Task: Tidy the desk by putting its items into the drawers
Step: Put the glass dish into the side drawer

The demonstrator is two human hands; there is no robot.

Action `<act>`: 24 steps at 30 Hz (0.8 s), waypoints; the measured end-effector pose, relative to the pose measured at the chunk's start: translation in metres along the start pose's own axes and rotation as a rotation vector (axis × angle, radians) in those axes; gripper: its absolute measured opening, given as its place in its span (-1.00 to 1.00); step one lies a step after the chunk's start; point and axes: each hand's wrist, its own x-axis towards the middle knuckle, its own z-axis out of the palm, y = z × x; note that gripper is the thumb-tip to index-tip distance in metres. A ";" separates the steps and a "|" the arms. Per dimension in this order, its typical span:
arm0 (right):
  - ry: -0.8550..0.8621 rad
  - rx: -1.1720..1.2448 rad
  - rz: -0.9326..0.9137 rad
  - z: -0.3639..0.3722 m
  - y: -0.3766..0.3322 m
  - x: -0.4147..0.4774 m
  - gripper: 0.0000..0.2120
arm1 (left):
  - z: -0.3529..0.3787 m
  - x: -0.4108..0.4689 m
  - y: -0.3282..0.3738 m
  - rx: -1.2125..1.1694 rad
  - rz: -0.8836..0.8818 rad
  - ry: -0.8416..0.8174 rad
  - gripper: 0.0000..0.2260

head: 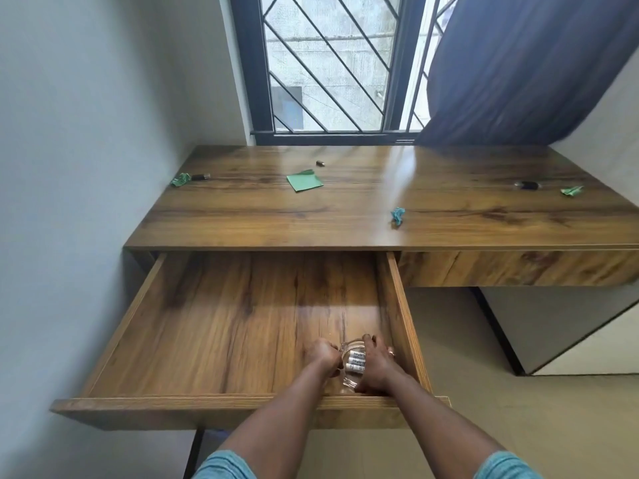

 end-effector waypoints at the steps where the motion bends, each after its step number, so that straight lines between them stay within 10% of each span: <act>1: 0.002 -0.003 -0.002 0.000 0.001 0.001 0.08 | 0.001 -0.001 0.000 0.013 0.004 0.006 -0.77; 14: -0.076 -0.050 0.011 -0.008 -0.005 0.007 0.09 | -0.005 0.004 -0.002 0.134 0.049 -0.022 -0.81; 24: 0.249 -0.051 -0.215 -0.052 -0.094 0.038 -0.40 | -0.092 0.025 0.053 0.241 0.303 0.220 -0.72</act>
